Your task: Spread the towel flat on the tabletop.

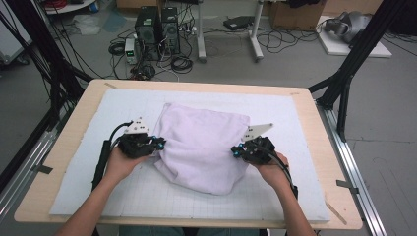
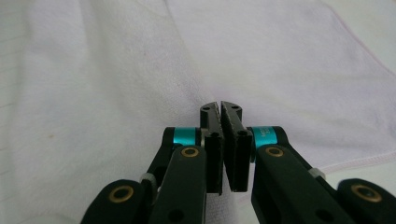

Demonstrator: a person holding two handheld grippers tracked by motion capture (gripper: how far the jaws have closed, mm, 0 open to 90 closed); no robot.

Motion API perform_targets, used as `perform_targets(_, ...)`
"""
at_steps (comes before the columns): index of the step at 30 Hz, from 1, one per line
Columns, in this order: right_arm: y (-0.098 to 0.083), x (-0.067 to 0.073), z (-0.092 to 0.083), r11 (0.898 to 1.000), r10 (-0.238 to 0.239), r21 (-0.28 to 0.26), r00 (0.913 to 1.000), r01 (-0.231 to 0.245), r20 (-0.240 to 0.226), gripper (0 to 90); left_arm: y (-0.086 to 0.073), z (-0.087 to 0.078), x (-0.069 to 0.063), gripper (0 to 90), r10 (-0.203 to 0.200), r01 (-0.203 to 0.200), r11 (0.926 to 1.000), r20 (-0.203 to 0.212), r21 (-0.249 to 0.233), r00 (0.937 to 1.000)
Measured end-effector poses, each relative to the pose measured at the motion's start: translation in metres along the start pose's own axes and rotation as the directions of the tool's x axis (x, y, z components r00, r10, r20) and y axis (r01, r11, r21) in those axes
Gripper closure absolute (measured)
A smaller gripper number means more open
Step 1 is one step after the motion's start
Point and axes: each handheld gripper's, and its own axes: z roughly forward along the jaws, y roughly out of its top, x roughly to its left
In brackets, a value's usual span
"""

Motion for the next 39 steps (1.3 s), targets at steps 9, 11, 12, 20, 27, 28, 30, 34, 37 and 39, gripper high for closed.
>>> perform_targets(9, -0.01, -0.03, 0.035, 0.994, 0.09, 0.067, 0.9957, -0.088, -0.024, 86.7, -0.005, 0.034, 0.023, 73.8, -0.071, 0.072, 0.9956, -0.02, 0.06, 0.9973)
perform_targets(11, -0.008, -0.027, 0.032, 0.995, 0.079, 0.054, 0.9967, -0.078, -0.016, 82.1, -0.004, 0.027, 0.022, 67.2, -0.066, 0.067, 0.9965, -0.026, 0.051, 0.9975)
perform_targets(12, -0.007, -0.026, 0.028, 0.996, 0.083, 0.042, 0.9965, -0.082, -0.014, 79.8, -0.003, 0.019, 0.022, 65.5, -0.065, 0.066, 0.9972, -0.028, 0.035, 0.9975)
perform_targets(20, -0.004, 0.006, -0.016, 0.997, 0.015, -0.075, 0.9999, -0.015, 0.002, 66.1, -0.008, -0.027, 0.011, 55.0, -0.003, 0.003, 1.0, -0.018, -0.004, 0.9998)
perform_targets(27, -0.016, 0.041, -0.03, 0.993, -0.034, -0.115, 0.9975, 0.027, -0.062, 61.3, -0.021, -0.04, -0.019, 55.4, 0.104, -0.105, 0.9943, 0.052, 0.02, 0.9932)
perform_targets(28, -0.019, 0.046, -0.029, 0.993, -0.039, -0.117, 0.9965, 0.03, -0.074, 59.7, -0.023, -0.039, -0.023, 56.6, 0.117, -0.119, 0.9926, 0.066, 0.023, 0.9909)
perform_targets(30, -0.024, 0.055, -0.026, 0.993, -0.049, -0.108, 0.9948, 0.039, -0.09, 55.9, -0.029, -0.037, -0.031, 56.6, 0.132, -0.135, 0.9903, 0.086, 0.032, 0.9875)
perform_targets(34, -0.031, 0.067, -0.013, 0.996, -0.078, -0.058, 0.9921, 0.072, -0.099, 50.4, -0.041, -0.027, -0.038, 57.3, 0.139, -0.147, 0.987, 0.116, 0.065, 0.9834)
perform_targets(37, -0.034, 0.068, 0.002, 0.998, -0.066, -0.028, 0.9907, 0.063, -0.119, 49.2, -0.046, -0.016, -0.039, 57.1, 0.139, -0.151, 0.9842, 0.119, 0.093, 0.9831)
perform_targets(39, -0.036, 0.068, 0.012, 0.998, -0.058, -0.004, 0.9913, 0.058, -0.118, 50.0, -0.048, -0.007, -0.039, 57.3, 0.132, -0.145, 0.9829, 0.116, 0.113, 0.9844)
